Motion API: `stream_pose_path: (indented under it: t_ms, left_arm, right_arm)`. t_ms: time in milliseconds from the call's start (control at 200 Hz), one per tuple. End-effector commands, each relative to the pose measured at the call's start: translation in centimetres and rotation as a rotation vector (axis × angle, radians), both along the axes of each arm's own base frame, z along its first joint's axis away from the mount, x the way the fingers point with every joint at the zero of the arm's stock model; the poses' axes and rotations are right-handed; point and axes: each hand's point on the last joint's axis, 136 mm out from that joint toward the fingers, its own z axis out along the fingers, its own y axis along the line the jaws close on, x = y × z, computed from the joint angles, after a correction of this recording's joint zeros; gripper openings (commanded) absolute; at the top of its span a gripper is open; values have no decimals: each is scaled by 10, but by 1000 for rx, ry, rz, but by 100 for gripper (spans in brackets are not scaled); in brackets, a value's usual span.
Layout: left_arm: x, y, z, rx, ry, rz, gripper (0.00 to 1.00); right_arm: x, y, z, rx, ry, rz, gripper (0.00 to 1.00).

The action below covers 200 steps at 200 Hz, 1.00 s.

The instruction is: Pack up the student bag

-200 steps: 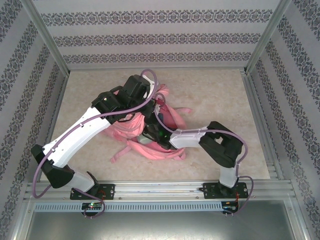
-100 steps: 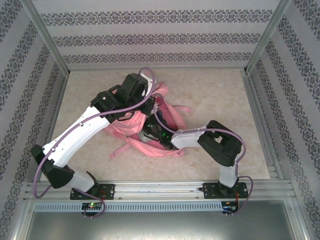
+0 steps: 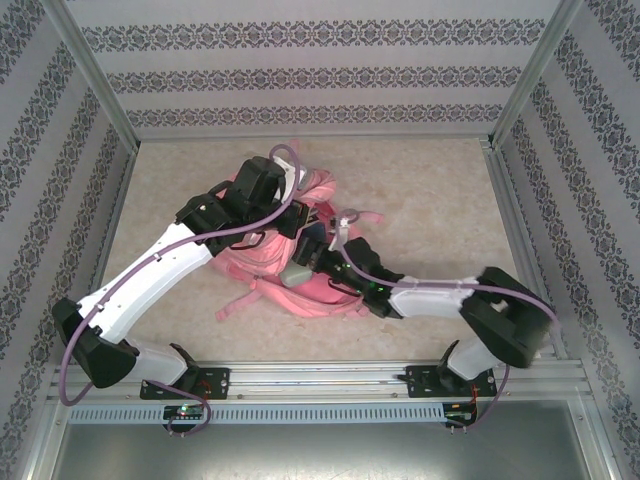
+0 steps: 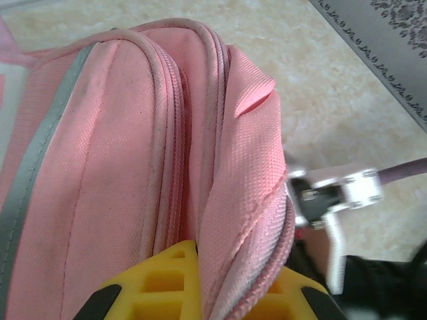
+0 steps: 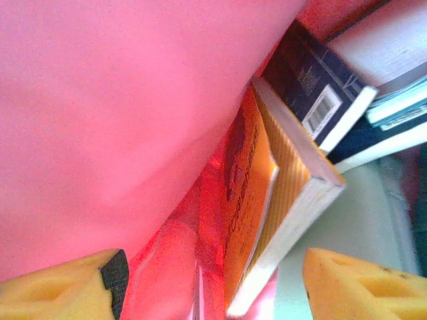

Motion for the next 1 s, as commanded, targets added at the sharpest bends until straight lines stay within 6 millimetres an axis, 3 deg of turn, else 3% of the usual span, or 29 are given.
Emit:
stream_pose_path:
  t_ms: [0,210,250,335,415,510,615,660,744,819,994]
  left_arm:
    - [5,-11,20,-140,-35,-14,0]
    - [-8,-37,-35,-227,145,-73,0]
    - [-10,-42,-49,-236,182,-79,0]
    - [-11,-48,-74,-199,236,-78,15]
    - [-13,-51,-84,-157,259,-83,38]
    - [-13,-43,-73,-137,224,-66,58]
    - [-17,-21,-49,-111,134,-27,69]
    - [-20,-10,-40,-97,100,-5,73]
    - [-25,16,-34,-52,56,55,77]
    - [-27,42,-42,0,39,134,77]
    - [-25,117,-80,50,122,443,77]
  right_arm:
    - [-8,-42,-3,-127,-44,-80,69]
    - [-26,-143,-9,-221,-13,-317,58]
    - [-31,-162,-25,-234,22,-355,57]
    - [-38,-189,-30,-230,41,-414,55]
    - [-41,-202,-33,-240,59,-437,55]
    - [-42,-205,-37,-277,96,-414,56]
    - [-44,-200,-51,-354,159,-366,58]
    - [-42,-194,-45,-362,174,-346,59]
    - [-44,-184,-54,-378,227,-292,59]
    - [-46,-176,-62,-370,279,-256,59]
    - [-55,-152,-73,-320,370,-170,58]
